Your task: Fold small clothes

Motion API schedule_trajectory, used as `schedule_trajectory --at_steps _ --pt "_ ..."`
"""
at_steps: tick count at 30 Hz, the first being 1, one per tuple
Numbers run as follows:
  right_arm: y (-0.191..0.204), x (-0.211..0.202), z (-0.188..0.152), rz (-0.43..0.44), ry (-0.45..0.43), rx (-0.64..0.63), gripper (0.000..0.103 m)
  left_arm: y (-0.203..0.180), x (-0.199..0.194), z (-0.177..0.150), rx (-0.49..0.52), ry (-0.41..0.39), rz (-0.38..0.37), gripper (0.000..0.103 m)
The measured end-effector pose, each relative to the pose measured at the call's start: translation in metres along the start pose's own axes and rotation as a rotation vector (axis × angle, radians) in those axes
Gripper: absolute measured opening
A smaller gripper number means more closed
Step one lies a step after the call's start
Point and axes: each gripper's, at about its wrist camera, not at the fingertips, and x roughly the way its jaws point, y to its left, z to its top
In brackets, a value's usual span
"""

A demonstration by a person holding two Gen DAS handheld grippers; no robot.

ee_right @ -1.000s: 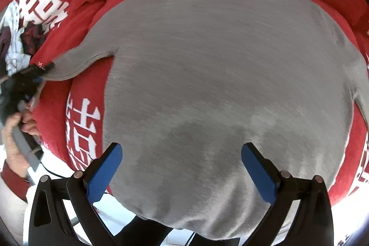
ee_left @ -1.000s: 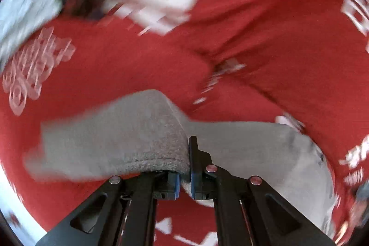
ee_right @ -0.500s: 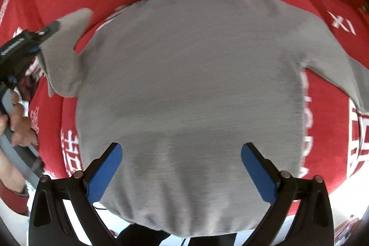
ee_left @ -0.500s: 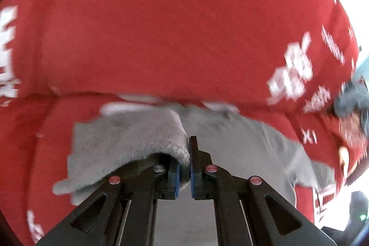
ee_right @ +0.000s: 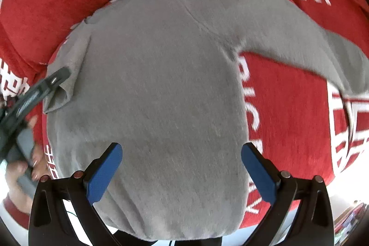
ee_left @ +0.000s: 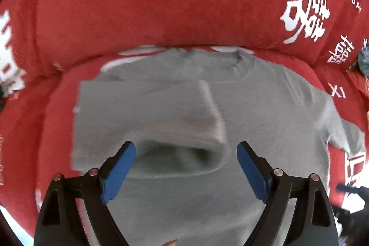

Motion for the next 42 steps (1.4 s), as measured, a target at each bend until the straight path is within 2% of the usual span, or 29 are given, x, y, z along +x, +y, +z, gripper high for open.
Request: schedule_trajectory --at_steps 2,5,7,8,10,14,18,19,20,21,22,23,24,27,30,35,38,40,42 --pt "0.02 -0.006 0.006 -0.005 -0.044 -0.076 0.103 0.023 -0.011 -0.006 -0.026 -0.001 0.041 0.09" --pt "0.07 -0.011 0.02 0.019 -0.113 -0.241 0.103 0.078 -0.013 -0.014 -0.135 0.029 0.099 0.09" --pt "0.117 -0.007 0.029 0.042 -0.15 -0.38 0.103 0.117 -0.002 -0.024 -0.23 0.094 0.16 0.09" --pt "0.128 -0.006 0.029 0.046 -0.163 -0.423 0.103 0.128 0.001 -0.027 -0.259 0.11 0.171 0.09" --pt "0.168 0.003 0.03 0.053 -0.188 -0.544 0.102 0.158 0.008 -0.037 -0.338 0.123 0.178 0.09" --pt "0.236 0.036 0.025 0.057 -0.205 -0.75 0.1 0.182 0.014 -0.046 -0.366 0.128 0.178 0.09" --pt "0.277 0.077 0.013 -0.014 -0.203 -0.898 0.097 0.194 0.018 -0.05 -0.375 0.126 0.155 0.09" --pt "0.281 0.085 0.011 -0.036 -0.2 -0.924 0.093 0.198 0.02 -0.049 -0.379 0.127 0.149 0.09" --pt "0.289 0.097 0.008 -0.06 -0.192 -0.952 0.082 0.2 0.02 -0.047 -0.385 0.128 0.145 0.09" --pt "0.293 0.101 0.01 -0.038 -0.171 -0.956 0.07 0.203 0.022 -0.045 -0.394 0.129 0.137 0.09" --pt "0.291 0.099 0.013 0.007 -0.167 -0.925 0.05 0.205 0.023 -0.043 -0.399 0.128 0.128 0.09" --pt "0.287 0.091 0.018 0.039 -0.183 -0.871 0.023 0.206 0.022 -0.042 -0.399 0.124 0.122 0.09" --pt "0.279 0.079 0.027 0.074 -0.201 -0.786 0.012 0.206 0.023 -0.039 -0.393 0.119 0.117 0.09" --pt "0.24 0.049 0.05 0.158 -0.249 -0.532 0.013 0.2 0.027 -0.025 -0.367 0.119 0.104 0.09" --pt "0.186 0.024 0.069 0.171 -0.299 -0.307 0.012 0.193 0.035 -0.009 -0.351 0.123 0.092 0.09" --pt "0.108 0.015 0.086 0.165 -0.288 -0.09 0.012 0.182 0.05 0.015 -0.351 0.141 0.033 0.09" --pt "0.046 0.017 0.087 0.148 -0.268 0.097 0.013 0.18 0.069 0.027 -0.337 0.181 0.028 0.09" --pt "0.005 0.021 0.085 0.159 -0.245 0.244 0.016 0.179 0.081 0.034 -0.313 0.199 0.038 0.09" --pt "-0.024 0.027 0.08 0.215 -0.22 0.326 0.026 0.177 0.094 0.044 -0.287 0.223 0.034 0.09"
